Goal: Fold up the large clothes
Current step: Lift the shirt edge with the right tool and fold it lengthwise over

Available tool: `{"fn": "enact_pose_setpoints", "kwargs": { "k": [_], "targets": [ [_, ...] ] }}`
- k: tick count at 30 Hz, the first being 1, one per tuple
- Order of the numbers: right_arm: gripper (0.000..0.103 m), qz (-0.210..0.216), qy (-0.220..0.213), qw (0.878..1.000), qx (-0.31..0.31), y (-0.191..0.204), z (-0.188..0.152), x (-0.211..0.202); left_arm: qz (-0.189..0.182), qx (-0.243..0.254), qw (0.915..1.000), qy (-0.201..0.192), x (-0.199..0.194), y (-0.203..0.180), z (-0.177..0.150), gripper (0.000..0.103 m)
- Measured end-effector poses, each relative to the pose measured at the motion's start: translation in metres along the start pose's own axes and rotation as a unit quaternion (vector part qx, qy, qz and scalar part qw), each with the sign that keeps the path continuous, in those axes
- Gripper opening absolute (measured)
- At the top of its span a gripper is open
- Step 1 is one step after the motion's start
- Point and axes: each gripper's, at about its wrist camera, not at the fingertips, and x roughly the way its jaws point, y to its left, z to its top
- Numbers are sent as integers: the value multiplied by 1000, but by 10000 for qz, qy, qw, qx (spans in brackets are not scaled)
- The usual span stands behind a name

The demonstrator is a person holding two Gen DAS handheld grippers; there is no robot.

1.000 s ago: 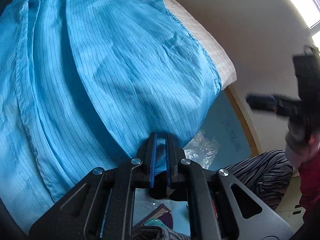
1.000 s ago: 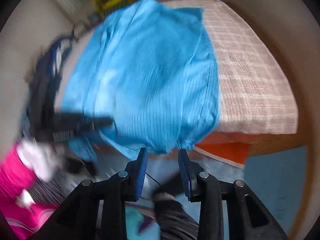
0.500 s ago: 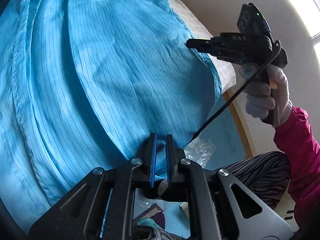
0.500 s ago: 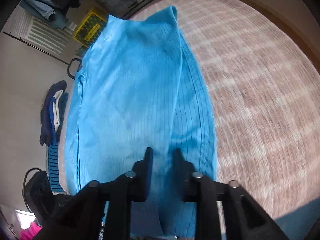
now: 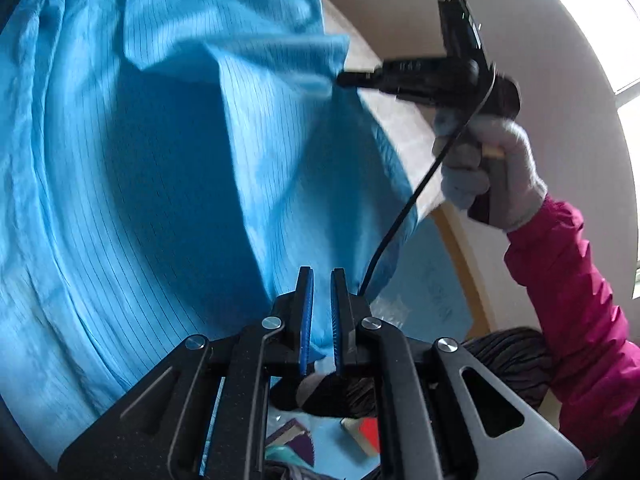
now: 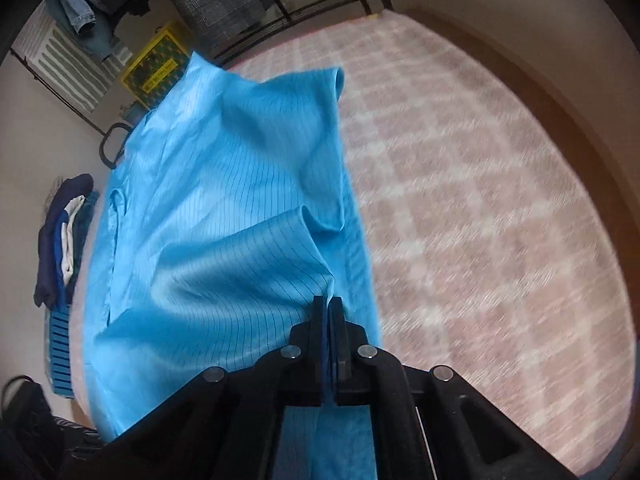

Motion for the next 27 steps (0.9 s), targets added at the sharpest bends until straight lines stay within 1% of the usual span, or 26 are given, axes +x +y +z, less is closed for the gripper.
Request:
{"fn": "enact_pose_setpoints", "kwargs": {
  "k": [1,3,4,5,6,7,8,9,10,12,13,15,17,18,19,20,21,23,24,27],
  "targets": [
    [0,169,165,9997,-56,2,2,2,63,59,9999,-57,-1,0,4,5],
    [8,235,444,9979,-398,7,3,1,299,138,9994,47,6,4,7,5],
    [29,227,493,9971,-534,10,4,0,377,120,9991,176,13,8,7,5],
    [39,238,466,9961,-706,14,7,-5,417,96,9987,270,19,10,5,5],
    [45,274,313,9958,-818,16,12,-12,411,78,9986,336,24,13,3,5],
    [45,378,204,9956,-832,16,18,-17,393,69,9985,366,29,14,0,5],
    [45,592,55,9953,-764,16,28,-21,365,76,9988,318,30,15,-2,5],
    [45,679,-44,9954,-681,15,38,-21,365,100,9988,296,31,14,-3,5],
    [46,647,-88,9961,-594,14,49,-18,379,145,9987,296,32,12,-3,5],
    [46,322,-48,9987,-394,9,74,-2,394,198,9986,297,33,11,-4,5],
    [48,225,-43,9993,-302,6,85,7,381,197,9986,295,33,11,-4,5],
    [48,102,-22,9999,-82,0,104,23,348,204,9988,287,33,13,-4,5],
    [45,137,-80,9999,-4,-3,117,33,312,190,9989,282,34,11,-1,5],
    [30,153,-98,9998,-27,-2,123,38,298,193,9990,279,33,11,-2,5],
    [11,157,-119,9998,-57,0,129,42,280,198,9990,281,32,12,-2,5],
    [4,136,-169,9997,-118,3,134,44,256,187,9991,289,31,13,-2,5],
    [0,6,-244,9994,-228,7,139,44,220,162,9992,294,30,16,-2,5],
    [0,-516,-432,9964,-516,17,154,40,169,193,9991,323,30,18,-2,5],
    [0,-651,-489,9952,-541,18,164,40,164,240,9990,336,31,18,-1,5],
    [0,-547,-474,9961,-496,16,191,50,116,293,9990,307,35,20,3,5]
  ]
}}
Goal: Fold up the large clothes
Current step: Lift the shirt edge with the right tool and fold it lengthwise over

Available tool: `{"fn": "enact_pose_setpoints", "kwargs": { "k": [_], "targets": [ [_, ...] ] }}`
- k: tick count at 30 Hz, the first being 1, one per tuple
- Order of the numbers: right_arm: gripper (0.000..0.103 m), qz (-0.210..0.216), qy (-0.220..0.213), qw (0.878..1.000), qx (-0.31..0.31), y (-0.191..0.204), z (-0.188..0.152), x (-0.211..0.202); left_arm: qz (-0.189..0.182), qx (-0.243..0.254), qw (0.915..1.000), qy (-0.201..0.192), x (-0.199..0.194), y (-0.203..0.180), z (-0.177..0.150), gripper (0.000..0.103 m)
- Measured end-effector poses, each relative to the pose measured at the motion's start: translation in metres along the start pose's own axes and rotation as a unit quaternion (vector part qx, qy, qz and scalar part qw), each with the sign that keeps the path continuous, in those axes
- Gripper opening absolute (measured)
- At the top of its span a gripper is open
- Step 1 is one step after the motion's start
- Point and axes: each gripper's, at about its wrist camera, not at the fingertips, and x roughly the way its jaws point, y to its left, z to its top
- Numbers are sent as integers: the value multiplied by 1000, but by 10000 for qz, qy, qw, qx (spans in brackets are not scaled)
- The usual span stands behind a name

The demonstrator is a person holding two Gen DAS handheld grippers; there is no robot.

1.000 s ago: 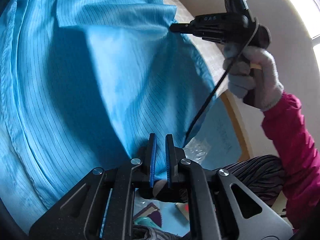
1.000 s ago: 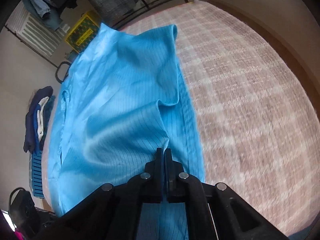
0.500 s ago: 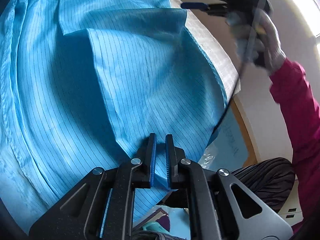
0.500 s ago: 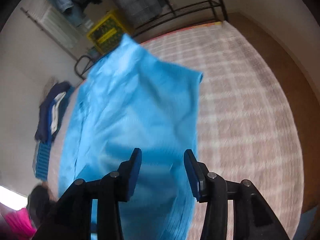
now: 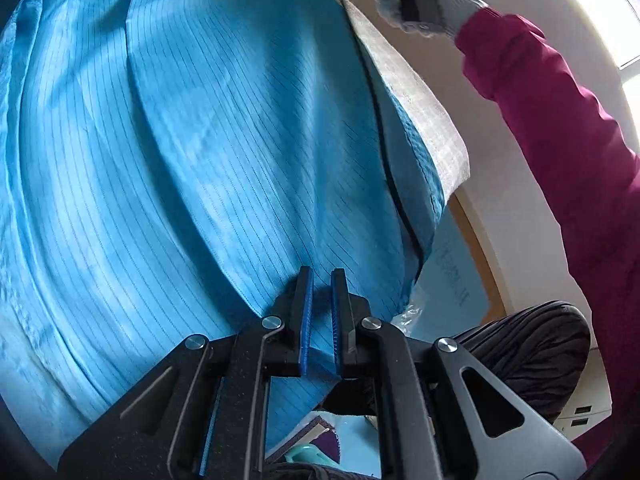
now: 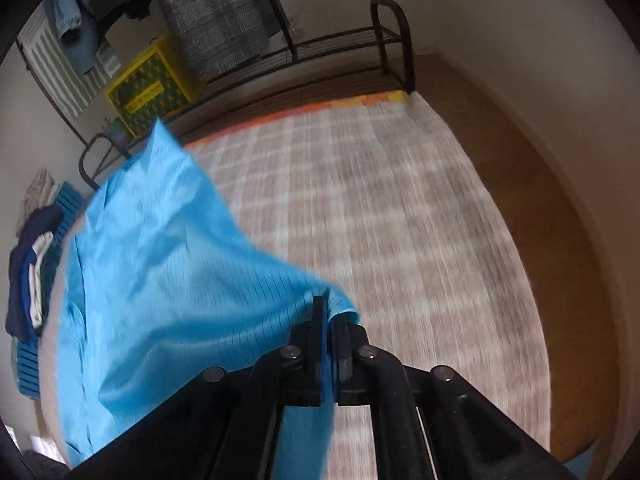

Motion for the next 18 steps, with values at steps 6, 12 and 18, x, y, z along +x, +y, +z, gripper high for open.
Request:
{"fn": "enact_pose_setpoints", "kwargs": {
  "k": [6,12,18],
  "targets": [
    [4,-473,287,9981,-286,11,-7,18,-335,-324,9989,-10,0,6,0,5],
    [30,16,-150,9998,121,-3,-36,-93,-116,-1,9999,-38,7,-7,-10,5],
    [34,245,-677,9974,56,-1,-116,-242,-273,3,9996,-104,18,-19,-11,5]
  ]
}}
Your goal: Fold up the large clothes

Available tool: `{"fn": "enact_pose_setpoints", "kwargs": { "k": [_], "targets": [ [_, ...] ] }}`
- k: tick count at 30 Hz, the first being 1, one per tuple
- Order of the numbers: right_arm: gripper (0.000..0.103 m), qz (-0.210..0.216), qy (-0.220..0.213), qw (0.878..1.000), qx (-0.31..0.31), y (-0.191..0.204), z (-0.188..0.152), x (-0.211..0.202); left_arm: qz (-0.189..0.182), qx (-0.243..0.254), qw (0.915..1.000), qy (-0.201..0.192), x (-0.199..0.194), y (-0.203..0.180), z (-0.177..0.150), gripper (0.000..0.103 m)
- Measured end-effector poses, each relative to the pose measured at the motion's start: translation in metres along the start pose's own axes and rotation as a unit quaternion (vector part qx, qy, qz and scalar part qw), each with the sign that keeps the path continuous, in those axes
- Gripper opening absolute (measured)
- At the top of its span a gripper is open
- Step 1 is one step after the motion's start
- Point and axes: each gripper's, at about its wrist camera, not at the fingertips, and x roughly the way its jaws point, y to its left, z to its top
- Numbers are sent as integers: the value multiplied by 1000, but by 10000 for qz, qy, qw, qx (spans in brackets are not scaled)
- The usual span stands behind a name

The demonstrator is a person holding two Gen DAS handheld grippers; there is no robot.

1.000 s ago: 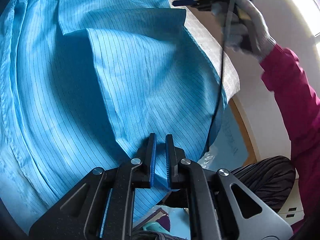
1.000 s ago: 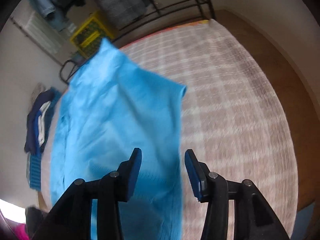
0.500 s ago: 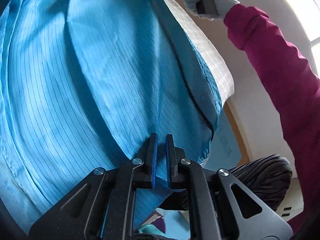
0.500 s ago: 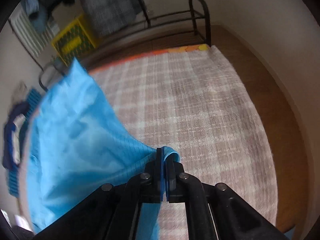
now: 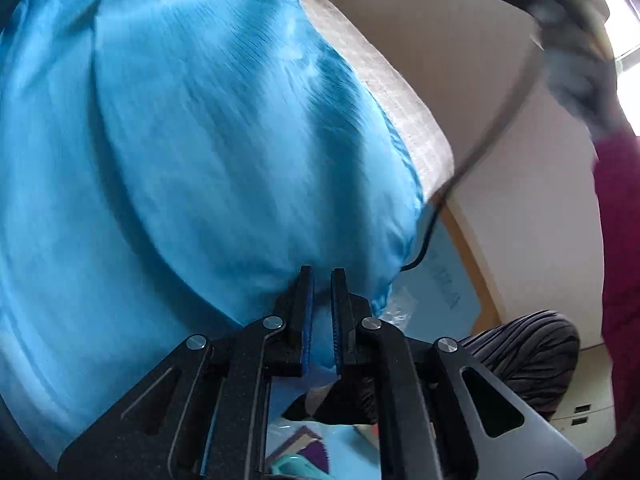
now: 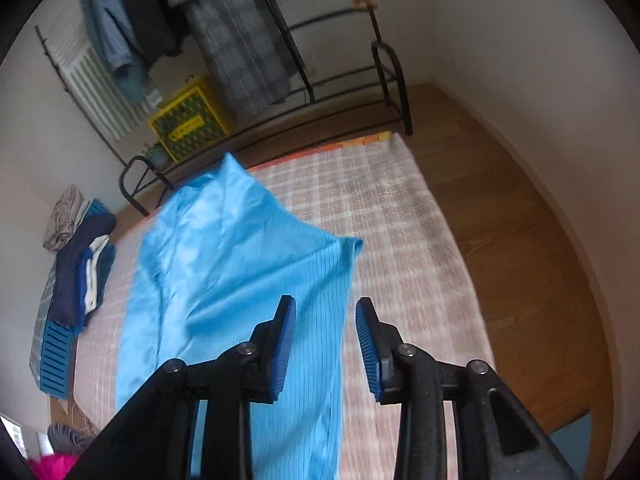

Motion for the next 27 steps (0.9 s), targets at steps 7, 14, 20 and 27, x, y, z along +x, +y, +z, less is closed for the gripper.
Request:
{"fn": "enact_pose_setpoints", "kwargs": {
  "k": [7,14,20,27],
  "targets": [
    [38,80,-20,9993,377,1,-106,-86,232,329,9990,-177,19,-28,15,5],
    [37,501,624,9941,729,5,-177,-20,191,9,9990,-398,0,-22,23,5],
    [38,561,1244,9880,728,2,-201,52,875,92,9935,-729,-58,1,2,5],
    [41,664,1338,9857,779,-4,-210,82,1060,-290,9925,-538,-42,37,-8,5]
  ]
}}
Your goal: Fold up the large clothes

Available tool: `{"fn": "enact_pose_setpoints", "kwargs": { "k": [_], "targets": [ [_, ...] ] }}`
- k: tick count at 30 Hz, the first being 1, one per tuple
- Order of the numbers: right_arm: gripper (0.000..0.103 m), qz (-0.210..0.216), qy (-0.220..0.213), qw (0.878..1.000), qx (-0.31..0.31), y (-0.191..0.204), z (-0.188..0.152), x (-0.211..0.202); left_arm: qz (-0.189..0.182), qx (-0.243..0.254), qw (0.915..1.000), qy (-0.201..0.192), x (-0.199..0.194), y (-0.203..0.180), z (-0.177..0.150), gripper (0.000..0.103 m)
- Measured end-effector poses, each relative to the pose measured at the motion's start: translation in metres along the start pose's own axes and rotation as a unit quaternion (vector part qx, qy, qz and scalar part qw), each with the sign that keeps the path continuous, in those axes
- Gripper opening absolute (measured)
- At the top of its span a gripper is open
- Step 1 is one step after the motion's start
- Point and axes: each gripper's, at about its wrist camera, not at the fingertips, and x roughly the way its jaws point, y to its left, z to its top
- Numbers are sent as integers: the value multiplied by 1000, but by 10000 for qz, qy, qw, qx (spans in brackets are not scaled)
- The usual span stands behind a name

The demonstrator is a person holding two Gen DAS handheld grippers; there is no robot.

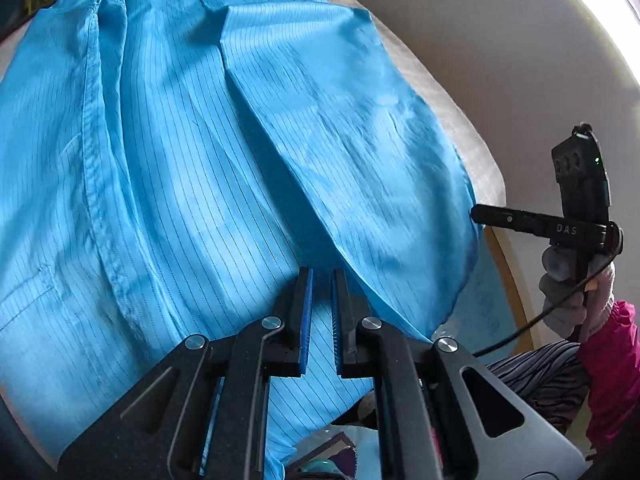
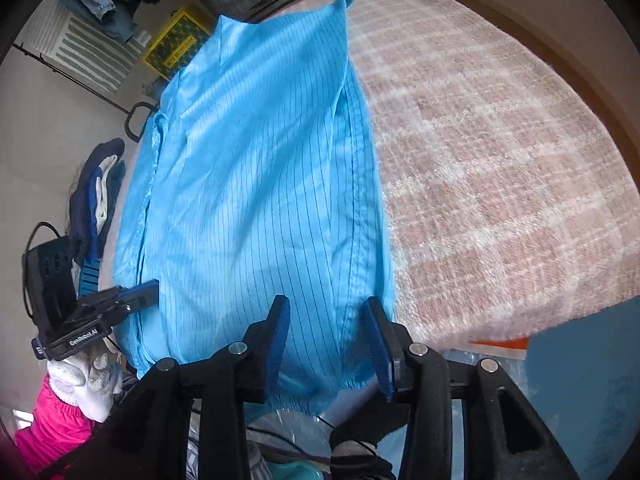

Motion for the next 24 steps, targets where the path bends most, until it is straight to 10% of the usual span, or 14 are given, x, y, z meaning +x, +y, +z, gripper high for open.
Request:
{"fn": "enact_pose_setpoints", "kwargs": {
  "k": [4,10,14,19,24],
  "targets": [
    [0,-51,11,9997,-234,10,1,1,-76,69,9999,-28,0,-7,2,5],
    [0,-849,-332,9957,-172,0,-1,-18,-163,151,9997,-72,-8,-18,7,5],
    [0,-468,-175,9986,-186,-2,-2,-15,-216,227,9994,-122,-15,-24,11,5],
    [30,-470,-150,9979,-427,20,2,-16,-265,176,9991,-268,-36,-18,21,5],
    [30,-571,36,9953,-775,38,-1,-13,-240,182,9988,-377,-46,-8,32,5]
  ]
}}
